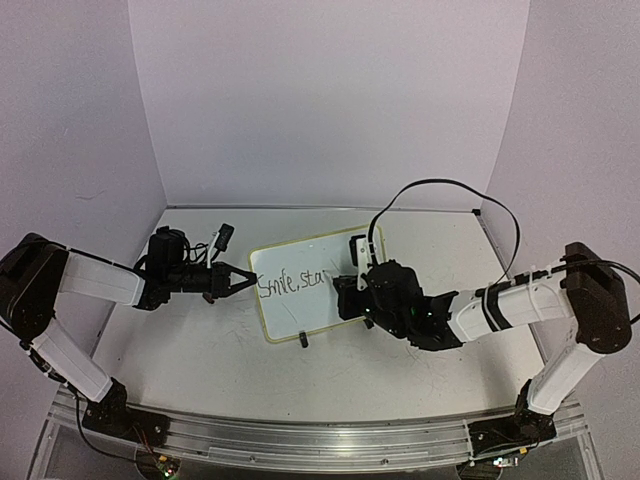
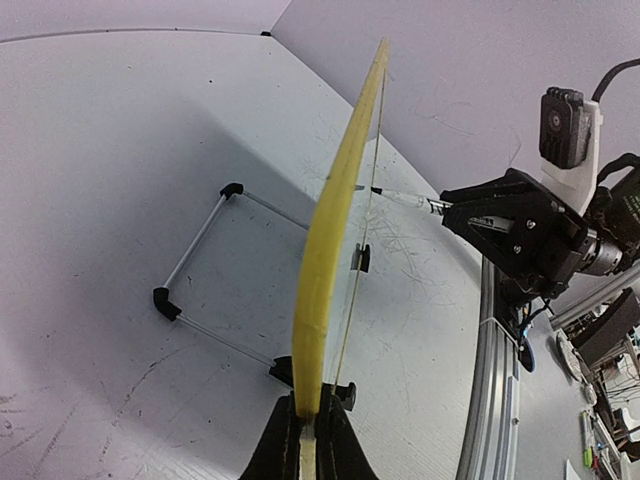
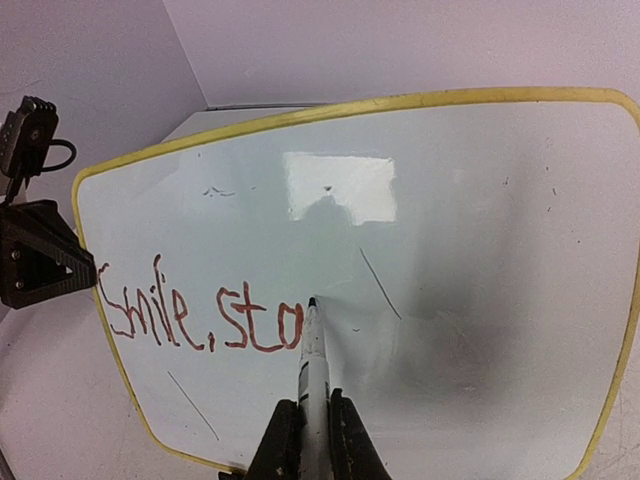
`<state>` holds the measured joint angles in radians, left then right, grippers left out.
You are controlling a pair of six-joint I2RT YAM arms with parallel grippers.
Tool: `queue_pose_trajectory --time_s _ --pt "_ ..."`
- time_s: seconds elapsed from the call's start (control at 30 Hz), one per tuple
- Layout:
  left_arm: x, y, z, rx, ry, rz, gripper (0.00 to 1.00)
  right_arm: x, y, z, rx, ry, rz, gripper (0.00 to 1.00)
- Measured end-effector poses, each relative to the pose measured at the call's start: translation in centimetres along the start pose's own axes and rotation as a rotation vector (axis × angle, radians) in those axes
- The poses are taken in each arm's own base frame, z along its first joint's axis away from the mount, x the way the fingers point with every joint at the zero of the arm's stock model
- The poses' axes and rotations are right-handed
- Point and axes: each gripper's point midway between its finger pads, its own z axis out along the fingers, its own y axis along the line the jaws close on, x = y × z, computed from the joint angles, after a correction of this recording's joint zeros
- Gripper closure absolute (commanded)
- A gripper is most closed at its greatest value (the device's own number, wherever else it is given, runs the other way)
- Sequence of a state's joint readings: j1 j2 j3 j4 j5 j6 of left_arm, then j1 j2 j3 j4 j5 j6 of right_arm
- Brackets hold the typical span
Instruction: Write a sentence on the whiteboard
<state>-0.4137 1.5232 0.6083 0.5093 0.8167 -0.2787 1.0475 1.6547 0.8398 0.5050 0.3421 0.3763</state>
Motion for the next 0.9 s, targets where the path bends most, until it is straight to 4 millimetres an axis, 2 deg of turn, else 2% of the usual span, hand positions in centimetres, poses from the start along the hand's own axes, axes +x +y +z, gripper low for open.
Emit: queue_pose_trajectory --time_s 0.5,0.9 --pt "0.0 0.0 0.0 -0.001 0.001 0.000 1.00 0.7 -0.2 0.2 0.010 0.017 0.014 1.00" --pt "0.0 0.0 0.0 -0.001 0.001 0.000 1.00 2.3 -0.5 -0.1 0.014 0.048 0.028 1.00"
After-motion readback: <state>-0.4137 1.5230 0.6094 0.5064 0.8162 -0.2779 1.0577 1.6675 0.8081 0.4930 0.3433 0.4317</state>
